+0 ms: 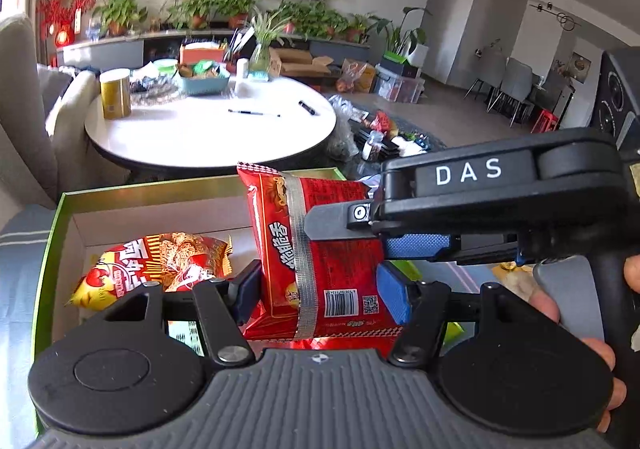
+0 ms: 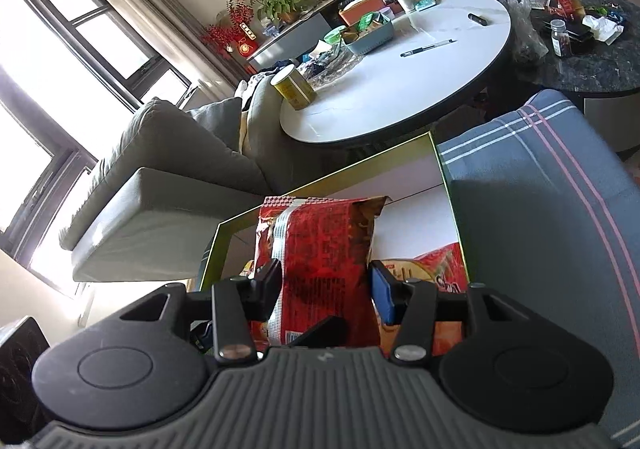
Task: Organize snacks
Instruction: 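Carry the red chip bag into the green box and open both grippers, then move both grippers to the wrapped sliced bread loaf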
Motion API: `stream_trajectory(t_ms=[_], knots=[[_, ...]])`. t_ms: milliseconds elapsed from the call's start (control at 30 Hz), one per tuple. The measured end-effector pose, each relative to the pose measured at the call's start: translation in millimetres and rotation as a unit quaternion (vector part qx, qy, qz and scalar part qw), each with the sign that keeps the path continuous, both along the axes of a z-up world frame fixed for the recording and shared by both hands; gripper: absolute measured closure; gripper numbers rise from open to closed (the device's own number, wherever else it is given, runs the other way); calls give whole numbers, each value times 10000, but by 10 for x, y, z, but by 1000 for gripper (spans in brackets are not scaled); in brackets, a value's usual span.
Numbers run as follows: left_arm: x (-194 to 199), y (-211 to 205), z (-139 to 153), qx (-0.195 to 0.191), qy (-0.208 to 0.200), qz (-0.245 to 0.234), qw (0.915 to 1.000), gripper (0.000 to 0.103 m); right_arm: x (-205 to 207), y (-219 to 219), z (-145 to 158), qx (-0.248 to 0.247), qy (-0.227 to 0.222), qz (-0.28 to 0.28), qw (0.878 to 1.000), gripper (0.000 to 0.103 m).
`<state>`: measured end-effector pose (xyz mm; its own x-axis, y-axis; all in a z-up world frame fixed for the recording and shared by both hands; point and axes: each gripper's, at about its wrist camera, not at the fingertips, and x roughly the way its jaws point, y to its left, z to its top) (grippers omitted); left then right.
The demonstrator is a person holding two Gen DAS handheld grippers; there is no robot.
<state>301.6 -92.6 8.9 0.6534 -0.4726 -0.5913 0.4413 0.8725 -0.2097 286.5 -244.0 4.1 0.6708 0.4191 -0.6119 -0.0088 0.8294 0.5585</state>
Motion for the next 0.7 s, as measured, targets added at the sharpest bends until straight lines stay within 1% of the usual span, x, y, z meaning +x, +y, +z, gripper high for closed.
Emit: stream_trajectory(t_ms=[67,100,167,233,300,400,500,567,700], knots=[[99,-18,-51,-27,84,25,10000,45,99,-15,-54,-4,27,-61,10000,47],[137,-27,-72,-52,92,56,9999,45,128,-27,-77,-5,3,-131,9999,44],[187,-9,-110,-90,52,185,9998,42,168,-71,-103,-92,-89,-393,9991,35],[207,25,-126,-114,73,190,9997,41,141,-117,-98,-169,-164,-608,9979,34],[190,68,-123,-112,40,187,9998,40,87,-182,-81,-126,-179,-595,9980,33],[80,123,-85,-71,-102,294,9995,39,-30,-249,-44,-142,-203,-646,9976,33],[-54,204,-30,-133,-113,344,9993,38,-147,-283,-4,-160,-206,-618,9978,31],[-171,275,11,-144,-148,394,9990,36,-230,-277,14,-181,-199,-504,9984,31],[-442,454,44,-61,-228,498,9985,36,-485,-248,24,-269,-211,-259,9991,31]])
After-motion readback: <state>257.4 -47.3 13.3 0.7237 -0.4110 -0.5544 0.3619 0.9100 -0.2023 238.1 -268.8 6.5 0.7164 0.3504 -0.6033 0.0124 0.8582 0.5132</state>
